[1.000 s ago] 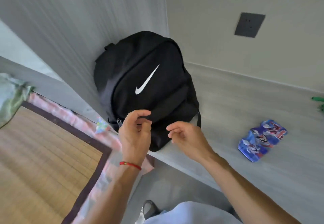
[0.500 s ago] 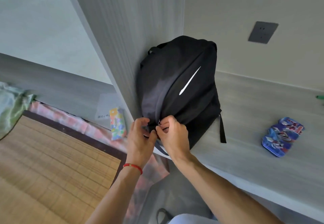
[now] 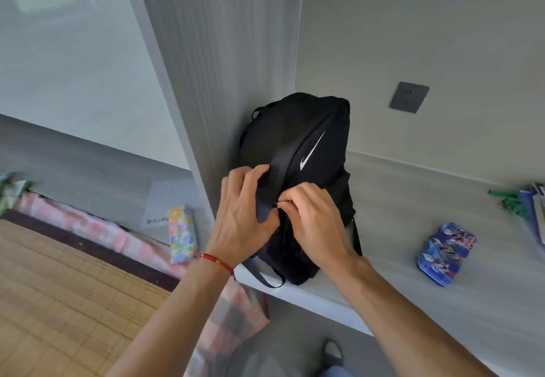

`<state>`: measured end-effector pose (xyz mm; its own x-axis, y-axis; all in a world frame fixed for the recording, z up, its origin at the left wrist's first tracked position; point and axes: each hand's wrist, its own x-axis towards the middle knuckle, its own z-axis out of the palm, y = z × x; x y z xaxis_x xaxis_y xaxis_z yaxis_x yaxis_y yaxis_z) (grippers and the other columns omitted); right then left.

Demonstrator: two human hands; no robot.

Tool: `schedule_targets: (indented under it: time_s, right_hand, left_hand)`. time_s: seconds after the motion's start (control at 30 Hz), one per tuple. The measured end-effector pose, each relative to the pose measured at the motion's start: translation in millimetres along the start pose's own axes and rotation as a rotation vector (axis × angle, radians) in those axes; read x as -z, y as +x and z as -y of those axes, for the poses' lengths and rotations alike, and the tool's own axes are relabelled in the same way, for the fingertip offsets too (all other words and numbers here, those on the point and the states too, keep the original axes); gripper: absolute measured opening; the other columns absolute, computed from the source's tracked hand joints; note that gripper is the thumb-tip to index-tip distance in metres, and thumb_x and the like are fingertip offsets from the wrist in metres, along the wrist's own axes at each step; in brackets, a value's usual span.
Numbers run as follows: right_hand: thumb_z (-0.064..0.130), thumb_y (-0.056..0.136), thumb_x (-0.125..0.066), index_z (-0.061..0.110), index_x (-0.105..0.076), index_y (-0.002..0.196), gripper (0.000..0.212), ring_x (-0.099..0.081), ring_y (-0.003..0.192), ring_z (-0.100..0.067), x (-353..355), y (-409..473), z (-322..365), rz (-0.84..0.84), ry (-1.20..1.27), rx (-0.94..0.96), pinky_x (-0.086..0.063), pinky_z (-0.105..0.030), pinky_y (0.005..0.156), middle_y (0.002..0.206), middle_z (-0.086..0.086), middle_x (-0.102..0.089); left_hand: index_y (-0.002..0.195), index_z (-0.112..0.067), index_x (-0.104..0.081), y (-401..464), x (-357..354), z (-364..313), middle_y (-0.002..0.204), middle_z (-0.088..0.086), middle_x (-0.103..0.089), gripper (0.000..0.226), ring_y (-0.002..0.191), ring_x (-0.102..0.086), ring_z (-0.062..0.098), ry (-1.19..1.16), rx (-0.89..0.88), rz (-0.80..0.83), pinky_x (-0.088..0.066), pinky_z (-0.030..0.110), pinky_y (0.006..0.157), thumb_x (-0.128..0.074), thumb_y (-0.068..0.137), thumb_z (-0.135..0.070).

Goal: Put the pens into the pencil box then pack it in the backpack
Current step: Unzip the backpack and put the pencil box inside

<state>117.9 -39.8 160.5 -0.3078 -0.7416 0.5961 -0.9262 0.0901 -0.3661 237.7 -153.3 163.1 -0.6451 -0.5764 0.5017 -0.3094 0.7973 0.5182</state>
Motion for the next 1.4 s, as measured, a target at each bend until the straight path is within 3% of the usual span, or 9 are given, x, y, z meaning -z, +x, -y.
schedule_targets:
  time_s: [0.13,0.37,0.47,0.57,0.73,0.83,1.07,1.23,1.4]
  right_hand:
    - [0.023,0.103,-0.05,0.02,-0.058,0.101,0.009,-0.054,0.093,-0.014,15,25,-5,-0.068,-0.015,0.054,-0.043,-0.033,0.079,0.104,0.009,-0.056]
    - [0.018,0.1,-0.056,0.016,-0.06,0.098,0.005,-0.055,0.103,-0.016,30,59,-24,-0.188,0.156,0.069,-0.046,-0.039,0.085,0.112,0.006,-0.06]
    - [0.017,0.099,-0.059,0.016,-0.06,0.096,0.003,-0.056,0.099,-0.016,37,72,-33,-0.243,0.152,0.035,-0.046,-0.04,0.083,0.106,0.007,-0.064]
    - [0.014,0.097,-0.061,0.014,-0.06,0.093,0.004,-0.058,0.095,-0.018,49,87,-50,-0.309,0.195,-0.089,-0.047,-0.043,0.086,0.098,0.006,-0.066]
    - [0.009,0.093,-0.067,0.012,-0.064,0.088,0.006,-0.06,0.097,-0.016,66,101,-69,-0.309,0.258,-0.098,-0.049,-0.042,0.089,0.095,0.006,-0.07]
    - [0.011,0.092,-0.068,0.016,-0.064,0.086,0.008,-0.06,0.097,-0.013,72,108,-70,-0.251,0.287,-0.001,-0.049,-0.039,0.088,0.094,0.01,-0.069]
    - [0.016,0.09,-0.07,0.02,-0.068,0.085,0.007,-0.064,0.095,-0.009,77,121,-88,-0.189,0.392,-0.057,-0.052,-0.039,0.088,0.088,0.015,-0.071]
    - [0.025,0.092,-0.07,0.023,-0.066,0.084,0.009,-0.066,0.092,-0.001,69,132,-104,-0.205,0.506,-0.319,-0.053,-0.025,0.088,0.088,0.019,-0.072]
    - [0.028,0.091,-0.071,0.027,-0.068,0.082,0.009,-0.066,0.093,0.007,69,135,-111,-0.158,0.524,-0.278,-0.045,-0.003,0.082,0.086,0.02,-0.073]
  left_hand:
    - [0.134,-0.017,-0.052,24,2,-12,0.135,-0.001,-0.051,0.06,0.124,-0.043,0.02,0.045,-0.078,-0.007,-0.038,0.032,0.106,-0.071,0.08,-0.038]
    - [0.098,-0.023,-0.075,54,11,-34,0.084,-0.009,-0.07,0.021,0.09,-0.057,0.013,0.007,-0.038,-0.033,-0.045,0.024,0.081,-0.072,0.085,-0.039]
    - [0.083,-0.027,-0.073,61,14,-37,0.072,-0.016,-0.065,0.013,0.076,-0.055,0.0,-0.056,0.057,0.016,-0.041,0.009,0.07,-0.079,0.077,-0.037]
    - [0.072,-0.029,-0.068,62,24,-34,0.065,-0.013,-0.065,0.014,0.072,-0.06,0.002,-0.084,0.117,0.132,-0.045,0.008,0.067,-0.08,0.076,-0.035]
    - [0.088,-0.034,-0.068,82,37,-46,0.077,-0.018,-0.067,0.011,0.076,-0.062,-0.001,-0.016,0.134,0.203,-0.044,0.008,0.069,-0.074,0.079,-0.031]
    - [0.103,-0.032,-0.068,112,24,-74,0.086,-0.014,-0.066,0.02,0.076,-0.063,0.004,0.029,0.095,0.111,-0.053,0.025,0.076,-0.068,0.083,-0.035]
    - [0.091,-0.022,-0.069,137,11,-100,0.074,-0.009,-0.068,0.005,0.071,-0.062,0.009,0.151,0.049,0.097,-0.055,0.033,0.071,-0.066,0.089,-0.026]
    - [0.089,-0.022,-0.067,133,25,-95,0.072,-0.013,-0.065,0.002,0.072,-0.061,0.006,0.106,0.164,0.136,-0.054,0.031,0.075,-0.065,0.089,-0.022]
    - [0.095,-0.028,-0.066,134,33,-97,0.081,-0.014,-0.062,0.01,0.078,-0.061,0.012,0.206,0.185,0.12,-0.055,0.037,0.077,-0.064,0.085,-0.029]
